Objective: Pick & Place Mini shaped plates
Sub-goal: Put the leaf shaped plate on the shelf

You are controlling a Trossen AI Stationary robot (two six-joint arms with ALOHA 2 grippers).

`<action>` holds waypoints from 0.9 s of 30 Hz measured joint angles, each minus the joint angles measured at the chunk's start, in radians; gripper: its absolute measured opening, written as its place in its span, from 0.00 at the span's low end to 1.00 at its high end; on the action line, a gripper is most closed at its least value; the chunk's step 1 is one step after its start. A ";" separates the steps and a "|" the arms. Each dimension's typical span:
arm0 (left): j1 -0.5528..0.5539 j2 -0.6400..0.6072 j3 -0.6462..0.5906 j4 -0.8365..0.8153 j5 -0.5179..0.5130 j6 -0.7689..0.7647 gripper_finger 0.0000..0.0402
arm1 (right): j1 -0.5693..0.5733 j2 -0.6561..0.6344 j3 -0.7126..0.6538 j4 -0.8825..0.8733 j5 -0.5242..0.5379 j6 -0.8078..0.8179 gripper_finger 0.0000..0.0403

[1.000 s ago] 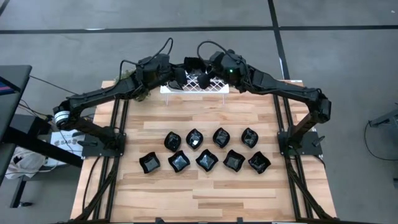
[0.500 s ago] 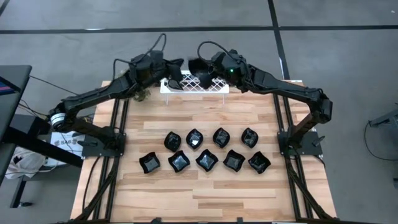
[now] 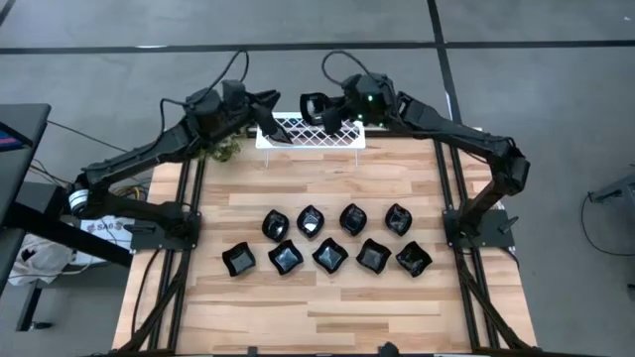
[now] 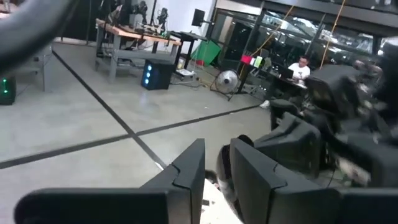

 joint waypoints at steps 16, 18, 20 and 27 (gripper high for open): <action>-0.002 -0.228 -0.278 0.066 0.000 -0.020 0.19 | -0.209 0.168 0.046 -0.002 -0.601 0.264 0.00; -0.002 -0.243 -0.295 0.073 0.000 -0.034 0.19 | -0.214 0.199 0.089 -0.010 -0.602 0.264 0.00; -0.002 -0.254 -0.307 0.075 0.001 -0.036 0.19 | -0.224 0.229 0.136 -0.058 -0.603 0.252 0.00; -0.002 -0.257 -0.310 0.082 0.001 -0.037 0.19 | -0.222 0.349 0.289 -0.242 -0.602 0.204 0.00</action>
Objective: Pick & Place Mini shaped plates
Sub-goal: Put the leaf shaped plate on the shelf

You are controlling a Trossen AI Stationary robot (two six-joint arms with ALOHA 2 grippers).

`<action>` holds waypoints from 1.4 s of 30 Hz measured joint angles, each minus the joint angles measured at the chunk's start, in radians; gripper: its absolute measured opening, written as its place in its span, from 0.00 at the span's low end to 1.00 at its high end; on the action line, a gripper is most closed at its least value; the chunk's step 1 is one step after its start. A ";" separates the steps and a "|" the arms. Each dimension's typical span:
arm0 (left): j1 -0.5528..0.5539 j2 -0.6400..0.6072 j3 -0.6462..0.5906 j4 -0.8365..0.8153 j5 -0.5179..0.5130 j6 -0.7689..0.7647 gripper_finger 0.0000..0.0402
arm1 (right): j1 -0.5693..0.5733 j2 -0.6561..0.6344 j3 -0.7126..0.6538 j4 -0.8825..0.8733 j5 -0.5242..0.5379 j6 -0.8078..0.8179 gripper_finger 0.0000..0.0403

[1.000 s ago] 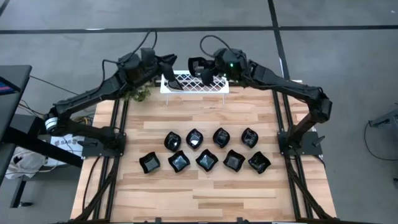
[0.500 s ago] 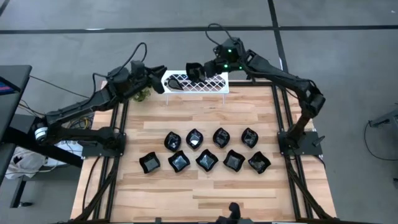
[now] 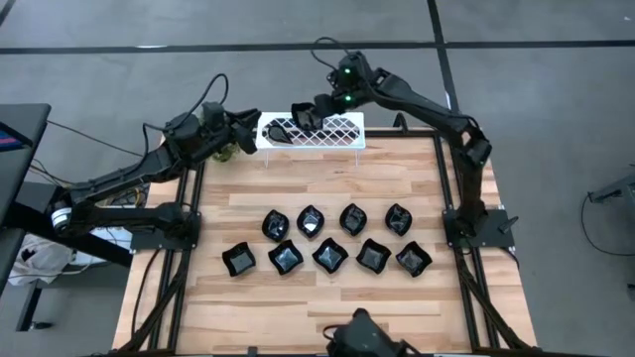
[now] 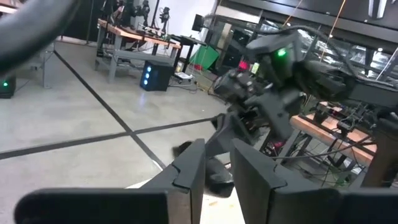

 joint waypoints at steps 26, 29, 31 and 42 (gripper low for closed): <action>0.000 0.000 0.000 0.014 0.000 0.001 0.19 | 0.015 0.068 0.035 -0.162 0.091 -0.058 0.01; 0.000 0.000 0.000 0.015 0.000 0.001 0.19 | 0.016 0.067 0.026 -0.152 0.097 -0.073 0.01; 0.000 0.000 0.000 0.015 0.000 0.001 0.19 | 0.020 0.067 0.011 -0.152 0.111 -0.074 0.01; 0.000 0.000 0.000 0.023 0.000 0.000 0.19 | 0.013 0.074 0.003 -0.133 0.114 -0.082 0.01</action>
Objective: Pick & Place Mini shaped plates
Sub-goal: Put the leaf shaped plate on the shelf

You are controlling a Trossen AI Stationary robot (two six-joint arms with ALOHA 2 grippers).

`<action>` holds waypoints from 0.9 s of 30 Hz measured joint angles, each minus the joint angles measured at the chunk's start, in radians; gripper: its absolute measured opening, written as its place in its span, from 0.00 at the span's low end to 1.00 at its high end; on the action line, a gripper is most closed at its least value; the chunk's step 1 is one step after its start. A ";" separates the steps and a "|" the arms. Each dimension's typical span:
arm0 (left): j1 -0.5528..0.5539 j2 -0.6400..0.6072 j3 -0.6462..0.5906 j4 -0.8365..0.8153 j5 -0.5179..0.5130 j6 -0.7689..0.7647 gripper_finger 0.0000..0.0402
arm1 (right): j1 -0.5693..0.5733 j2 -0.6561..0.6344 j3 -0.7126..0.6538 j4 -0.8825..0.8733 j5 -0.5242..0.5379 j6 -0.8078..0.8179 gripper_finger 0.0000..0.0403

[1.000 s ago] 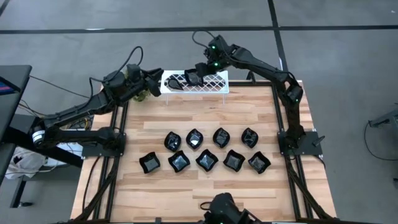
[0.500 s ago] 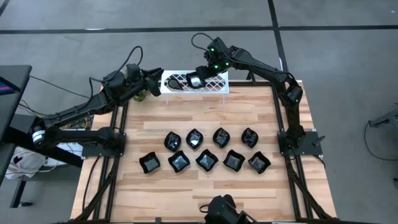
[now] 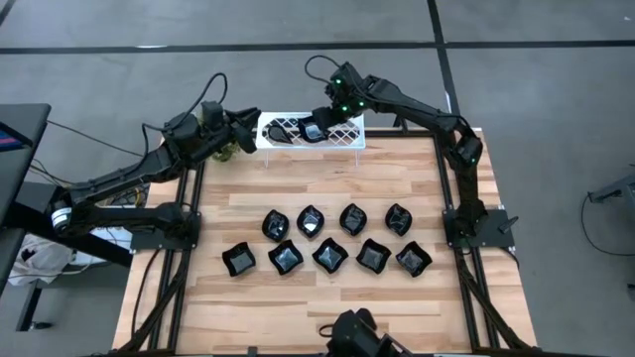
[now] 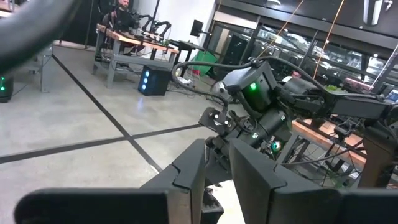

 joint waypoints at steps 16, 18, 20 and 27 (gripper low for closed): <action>0.000 0.000 0.000 0.017 0.000 0.002 0.19 | -0.015 0.033 -0.001 0.016 -0.009 0.001 0.01; 0.000 0.000 0.000 0.018 0.000 0.002 0.19 | -0.014 0.033 -0.001 0.008 -0.009 0.001 0.02; 0.000 0.000 0.000 0.021 0.000 0.003 0.19 | -0.014 0.033 -0.001 0.011 -0.010 0.001 0.02; 0.000 0.000 0.000 0.029 0.000 0.003 0.19 | -0.013 0.033 -0.001 0.011 -0.012 0.001 0.04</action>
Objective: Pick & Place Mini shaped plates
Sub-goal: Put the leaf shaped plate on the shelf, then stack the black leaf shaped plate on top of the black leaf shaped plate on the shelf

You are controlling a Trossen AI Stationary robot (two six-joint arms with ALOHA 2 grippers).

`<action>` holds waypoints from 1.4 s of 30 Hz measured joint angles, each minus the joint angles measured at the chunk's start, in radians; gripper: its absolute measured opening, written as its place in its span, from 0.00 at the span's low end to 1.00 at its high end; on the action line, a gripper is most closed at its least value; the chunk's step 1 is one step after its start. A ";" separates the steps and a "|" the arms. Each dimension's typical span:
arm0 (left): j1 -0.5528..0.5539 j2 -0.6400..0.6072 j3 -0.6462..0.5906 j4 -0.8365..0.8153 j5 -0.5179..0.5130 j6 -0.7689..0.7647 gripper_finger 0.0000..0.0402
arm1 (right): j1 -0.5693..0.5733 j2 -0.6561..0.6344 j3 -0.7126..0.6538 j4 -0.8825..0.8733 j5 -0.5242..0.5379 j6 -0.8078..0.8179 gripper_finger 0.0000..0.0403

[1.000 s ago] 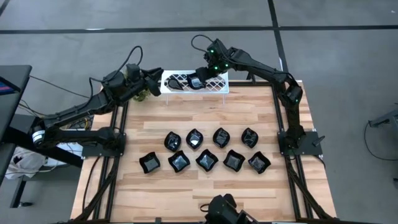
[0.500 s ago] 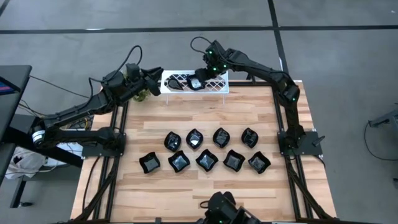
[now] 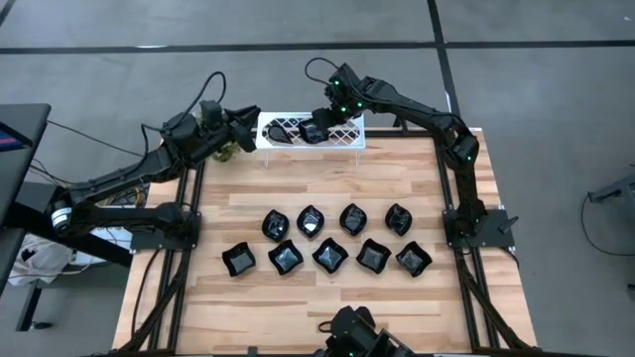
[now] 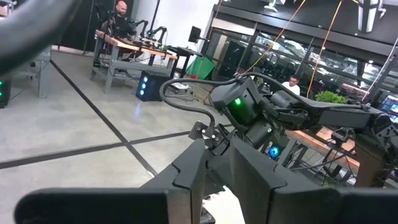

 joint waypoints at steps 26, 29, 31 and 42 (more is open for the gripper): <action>0.000 0.000 0.000 0.016 0.000 0.000 0.19 | 0.000 0.000 0.000 -0.030 -0.008 -0.024 0.22; 0.000 0.000 0.000 0.016 0.000 0.000 0.19 | -0.011 0.000 0.000 -0.030 -0.028 -0.022 0.24; 0.000 0.000 0.000 0.016 0.000 0.000 0.19 | -0.021 -0.003 0.001 -0.032 -0.059 -0.019 0.25; 0.000 0.000 0.000 0.015 0.000 0.000 0.19 | -0.074 -0.070 0.003 -0.116 -0.101 -0.049 0.27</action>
